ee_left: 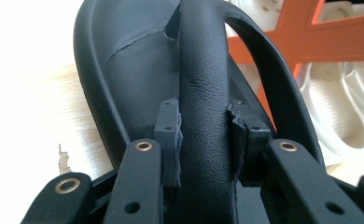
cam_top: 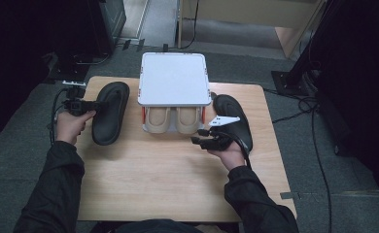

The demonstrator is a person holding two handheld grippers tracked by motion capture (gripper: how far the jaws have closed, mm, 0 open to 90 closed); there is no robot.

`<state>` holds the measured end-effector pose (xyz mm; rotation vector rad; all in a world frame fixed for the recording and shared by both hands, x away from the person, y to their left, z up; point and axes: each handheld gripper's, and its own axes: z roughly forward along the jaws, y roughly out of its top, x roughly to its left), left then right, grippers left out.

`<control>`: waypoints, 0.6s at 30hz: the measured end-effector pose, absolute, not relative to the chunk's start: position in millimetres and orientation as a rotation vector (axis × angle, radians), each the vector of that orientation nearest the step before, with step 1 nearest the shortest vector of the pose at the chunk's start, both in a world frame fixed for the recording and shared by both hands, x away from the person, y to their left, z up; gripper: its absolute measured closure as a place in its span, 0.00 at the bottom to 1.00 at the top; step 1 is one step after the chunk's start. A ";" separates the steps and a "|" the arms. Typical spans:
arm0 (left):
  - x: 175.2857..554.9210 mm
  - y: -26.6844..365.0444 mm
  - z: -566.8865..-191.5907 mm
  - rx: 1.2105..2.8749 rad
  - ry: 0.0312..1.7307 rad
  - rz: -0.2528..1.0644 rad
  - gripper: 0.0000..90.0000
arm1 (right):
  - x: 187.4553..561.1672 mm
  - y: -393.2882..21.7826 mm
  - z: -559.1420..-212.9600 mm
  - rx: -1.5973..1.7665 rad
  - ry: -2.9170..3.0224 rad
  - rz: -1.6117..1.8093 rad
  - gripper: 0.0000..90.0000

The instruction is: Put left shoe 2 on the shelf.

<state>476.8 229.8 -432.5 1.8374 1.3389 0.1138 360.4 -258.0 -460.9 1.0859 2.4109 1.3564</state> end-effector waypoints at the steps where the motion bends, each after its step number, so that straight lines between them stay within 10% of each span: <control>1: 476.9 229.5 -430.7 1.835 1.344 0.110 0.76 | 360.6 -258.4 -460.8 1.093 2.410 1.358 0.57; 18: 493.3 217.6 -369.4 1.827 1.348 0.170 0.76 | 363.2 -257.1 -462.7 1.087 2.421 1.325 0.57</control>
